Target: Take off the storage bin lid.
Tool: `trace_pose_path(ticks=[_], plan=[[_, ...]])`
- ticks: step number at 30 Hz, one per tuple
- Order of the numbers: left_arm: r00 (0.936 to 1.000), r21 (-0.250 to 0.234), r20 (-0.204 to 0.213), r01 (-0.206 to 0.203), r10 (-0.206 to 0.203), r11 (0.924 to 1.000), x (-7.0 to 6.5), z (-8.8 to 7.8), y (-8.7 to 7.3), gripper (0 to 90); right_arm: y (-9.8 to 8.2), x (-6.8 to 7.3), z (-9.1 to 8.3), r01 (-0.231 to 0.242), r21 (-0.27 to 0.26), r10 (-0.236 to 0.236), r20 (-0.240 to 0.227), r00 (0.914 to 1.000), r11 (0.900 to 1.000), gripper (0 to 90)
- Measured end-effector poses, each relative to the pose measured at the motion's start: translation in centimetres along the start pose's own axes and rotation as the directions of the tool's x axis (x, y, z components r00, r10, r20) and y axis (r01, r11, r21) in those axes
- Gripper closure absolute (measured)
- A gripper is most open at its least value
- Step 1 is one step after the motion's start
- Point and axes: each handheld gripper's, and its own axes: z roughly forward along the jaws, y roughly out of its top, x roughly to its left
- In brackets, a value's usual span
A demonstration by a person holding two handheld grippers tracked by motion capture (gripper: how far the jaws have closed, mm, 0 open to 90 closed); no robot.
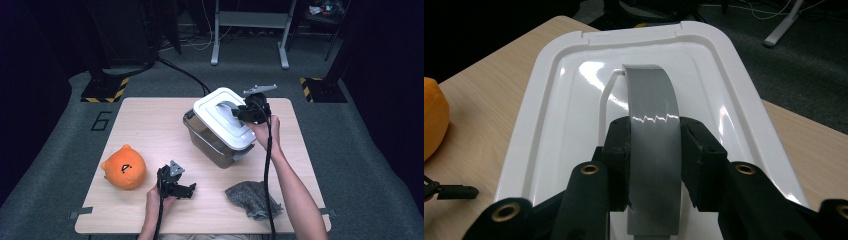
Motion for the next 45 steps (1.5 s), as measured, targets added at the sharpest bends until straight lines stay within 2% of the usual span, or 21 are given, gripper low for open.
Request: trace_pose_path(ticks=[13,15,27,37,38,41,45], plan=[[1.0,-0.001,0.004,0.003,-0.003,1.0,0.0,0.0,0.0,1.8,-0.5,-2.0,-1.5,-0.028,-0.02,0.028,0.035,0.999,0.999,66.6],[1.0,0.0,0.005,0.004,-0.004,1.0,0.0,0.0,0.0,1.8,-0.6,-2.3,-1.8,-0.044,-0.023,0.045,0.04,0.9982,0.999,66.6],[1.0,0.0,0.005,0.004,-0.004,1.0,0.0,0.0,0.0,1.8,-1.7,-4.6,-3.0,-0.072,-0.031,0.075,0.091,0.993,0.997,66.6],[0.9999,-0.002,0.005,0.01,-0.01,1.0,0.0,0.0,0.0,1.8,-2.5,-7.1,-4.3,-0.117,-0.034,0.121,0.152,0.981,0.993,66.6],[0.9999,-0.002,0.005,0.009,-0.009,1.0,0.0,0.0,0.0,1.8,-2.5,-7.2,-4.3,-0.136,-0.041,0.141,0.158,0.9773,0.99,66.6],[0.9999,-0.005,0.003,0.01,-0.01,0.9999,0.0,0.0,0.0,1.7,-2.8,-7.9,-4.6,-0.133,-0.038,0.137,0.181,0.9738,0.99,66.6],[0.9999,-0.005,0.003,0.01,-0.01,0.9999,0.0,0.0,0.0,1.8,-3.0,-8.7,-5.0,-0.151,-0.045,0.157,0.199,0.9673,0.988,66.6]])
